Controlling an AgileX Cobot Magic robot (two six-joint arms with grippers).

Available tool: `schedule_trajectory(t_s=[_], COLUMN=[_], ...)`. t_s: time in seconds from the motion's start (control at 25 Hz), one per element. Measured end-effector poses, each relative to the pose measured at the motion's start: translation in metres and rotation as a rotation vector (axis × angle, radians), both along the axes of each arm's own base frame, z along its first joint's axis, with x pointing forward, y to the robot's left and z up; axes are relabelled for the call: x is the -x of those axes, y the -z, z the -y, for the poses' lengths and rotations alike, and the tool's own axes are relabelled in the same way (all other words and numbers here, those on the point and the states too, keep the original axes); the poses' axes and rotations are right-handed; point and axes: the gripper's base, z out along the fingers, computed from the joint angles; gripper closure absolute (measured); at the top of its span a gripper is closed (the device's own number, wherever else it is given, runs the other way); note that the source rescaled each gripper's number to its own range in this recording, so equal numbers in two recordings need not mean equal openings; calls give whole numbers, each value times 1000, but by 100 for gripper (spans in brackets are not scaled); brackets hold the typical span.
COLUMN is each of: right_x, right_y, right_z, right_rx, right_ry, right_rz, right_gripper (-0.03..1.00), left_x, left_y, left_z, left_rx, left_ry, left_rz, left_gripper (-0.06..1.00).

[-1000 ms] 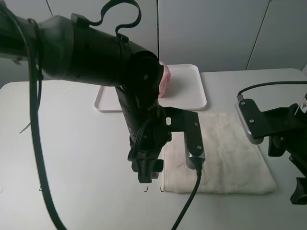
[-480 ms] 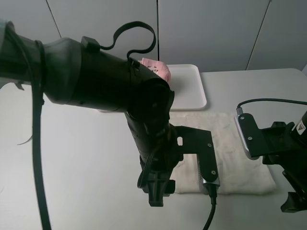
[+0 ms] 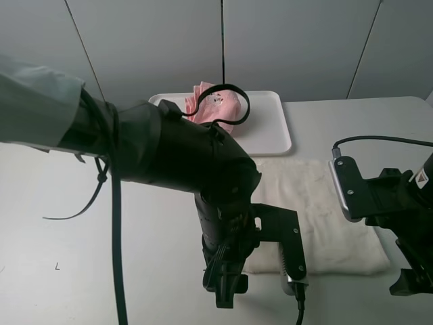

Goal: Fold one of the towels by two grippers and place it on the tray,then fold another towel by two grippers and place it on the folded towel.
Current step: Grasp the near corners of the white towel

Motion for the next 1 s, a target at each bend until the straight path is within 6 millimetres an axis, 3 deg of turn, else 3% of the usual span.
schedule_trajectory(t_s=[0.32,0.72,1.0], right_x=[2,23,17], right_y=[3,29,34], right_z=[1,9,7], right_rx=[-1,-6,-31], right_ry=[-39,-128,-172], right_rz=[1,3,90], right_gripper=[-3,-3,-3], left_x=[12,12,11], left_y=[16,16,16], left_z=[5,5,5], left_rx=[-36,-38,-39], left_ry=[24,20,21], left_rz=[-15,-12,-11], left_gripper=[2,2,2])
